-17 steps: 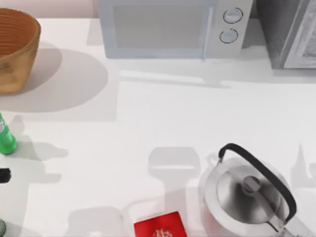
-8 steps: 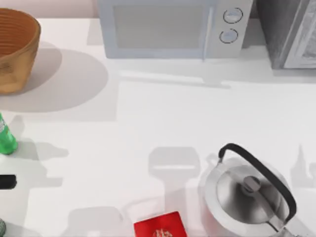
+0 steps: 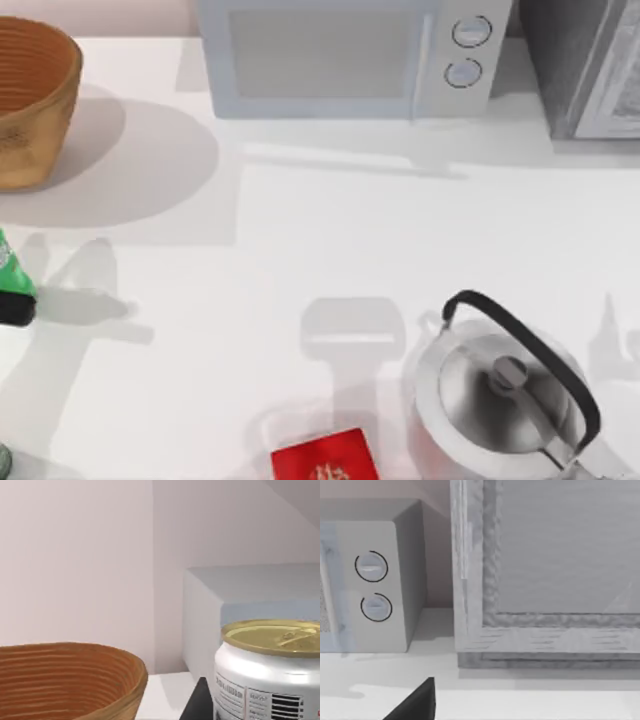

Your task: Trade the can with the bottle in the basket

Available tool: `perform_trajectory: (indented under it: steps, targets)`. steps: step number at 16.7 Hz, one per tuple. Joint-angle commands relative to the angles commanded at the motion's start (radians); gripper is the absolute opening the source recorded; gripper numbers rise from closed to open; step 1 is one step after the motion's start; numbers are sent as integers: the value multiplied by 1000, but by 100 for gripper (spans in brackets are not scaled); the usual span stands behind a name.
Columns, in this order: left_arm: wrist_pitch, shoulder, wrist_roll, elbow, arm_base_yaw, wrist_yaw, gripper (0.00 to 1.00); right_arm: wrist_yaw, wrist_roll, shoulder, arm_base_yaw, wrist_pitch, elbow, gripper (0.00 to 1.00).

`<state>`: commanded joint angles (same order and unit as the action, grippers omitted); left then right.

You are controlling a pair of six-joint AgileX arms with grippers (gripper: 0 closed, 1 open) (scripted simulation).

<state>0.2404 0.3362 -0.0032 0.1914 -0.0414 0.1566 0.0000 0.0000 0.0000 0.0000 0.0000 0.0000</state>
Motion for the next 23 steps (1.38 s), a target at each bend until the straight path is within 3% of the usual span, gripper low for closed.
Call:
perform_trajectory:
  steps: [14, 23]
  targets:
    - [532, 851, -24, 465, -114, 414, 0, 0, 0, 0, 0, 0, 0, 100]
    - [766, 1334, -1, 683, -170, 647, 0, 0, 0, 0, 0, 0, 0, 100]
